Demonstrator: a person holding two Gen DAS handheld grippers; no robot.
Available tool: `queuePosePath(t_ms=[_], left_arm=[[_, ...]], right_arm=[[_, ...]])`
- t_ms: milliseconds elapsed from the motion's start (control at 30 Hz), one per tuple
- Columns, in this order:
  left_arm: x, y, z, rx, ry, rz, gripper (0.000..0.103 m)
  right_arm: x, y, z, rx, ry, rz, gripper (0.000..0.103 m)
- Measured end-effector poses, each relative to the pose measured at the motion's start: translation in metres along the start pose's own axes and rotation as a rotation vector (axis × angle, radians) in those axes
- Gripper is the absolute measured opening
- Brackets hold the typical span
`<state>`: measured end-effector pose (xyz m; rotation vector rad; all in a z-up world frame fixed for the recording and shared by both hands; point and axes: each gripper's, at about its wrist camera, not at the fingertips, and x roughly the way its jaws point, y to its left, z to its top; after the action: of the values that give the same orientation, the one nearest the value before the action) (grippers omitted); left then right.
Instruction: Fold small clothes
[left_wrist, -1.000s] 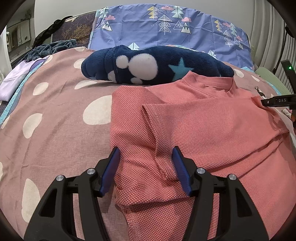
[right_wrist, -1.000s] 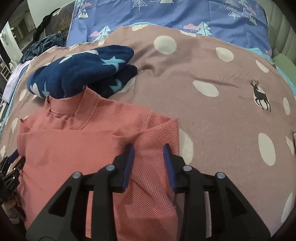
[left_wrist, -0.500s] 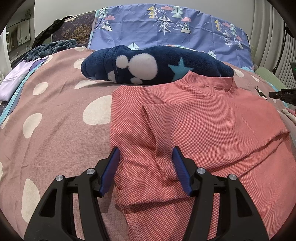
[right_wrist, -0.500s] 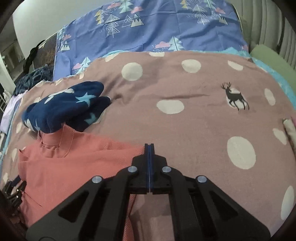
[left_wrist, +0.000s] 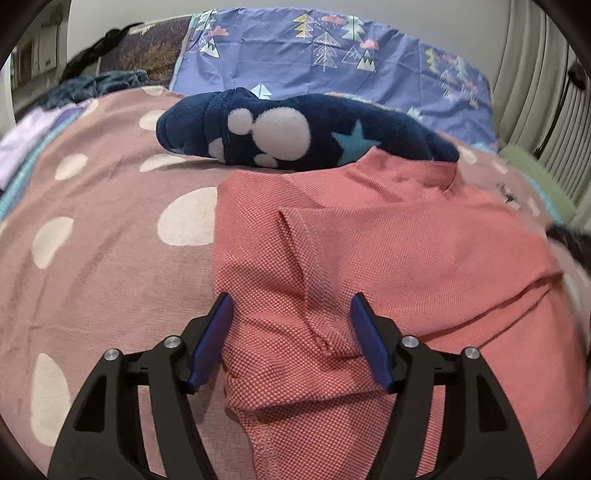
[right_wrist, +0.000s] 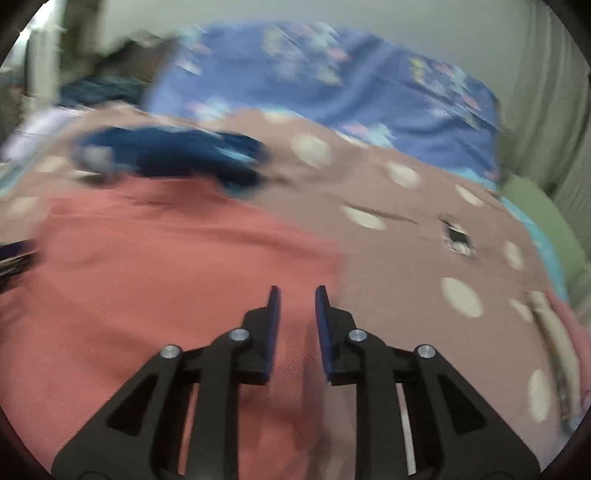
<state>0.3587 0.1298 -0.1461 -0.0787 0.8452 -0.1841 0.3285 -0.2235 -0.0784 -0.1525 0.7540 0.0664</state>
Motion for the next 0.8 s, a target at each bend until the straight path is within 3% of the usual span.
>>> queuePosePath(t_ms=[67, 167, 233, 300, 467, 600, 700, 800], left_arm=[[-0.003, 0.011, 0.000, -0.054, -0.014, -0.068, 0.070], [-0.006, 0.026, -0.001, -0.141, -0.034, -0.163, 0.070], [-0.007, 0.031, -0.002, -0.172, -0.040, -0.188, 0.070], [-0.009, 0.028, -0.003, -0.167, -0.041, -0.176, 0.070], [-0.028, 0.020, -0.009, -0.120, -0.037, -0.058, 0.070], [-0.057, 0.016, -0.033, -0.093, -0.041, -0.073, 0.070], [-0.070, 0.010, -0.062, -0.047, 0.006, -0.045, 0.070], [-0.082, -0.004, -0.088, -0.021, 0.030, -0.057, 0.070]], right_arm=[[-0.018, 0.014, -0.022, -0.043, -0.003, 0.023, 0.039], [0.004, 0.015, -0.068, -0.016, 0.105, 0.017, 0.050], [0.011, 0.005, -0.071, 0.053, 0.110, 0.074, 0.051], [0.009, -0.011, -0.068, 0.157, 0.076, 0.059, 0.053], [0.015, -0.003, -0.065, 0.127, 0.102, 0.033, 0.054], [0.013, 0.001, -0.066, 0.130, 0.102, 0.036, 0.054], [0.010, 0.000, -0.071, 0.125, 0.100, 0.029, 0.054], [0.004, 0.007, -0.078, 0.082, 0.083, -0.043, 0.056]])
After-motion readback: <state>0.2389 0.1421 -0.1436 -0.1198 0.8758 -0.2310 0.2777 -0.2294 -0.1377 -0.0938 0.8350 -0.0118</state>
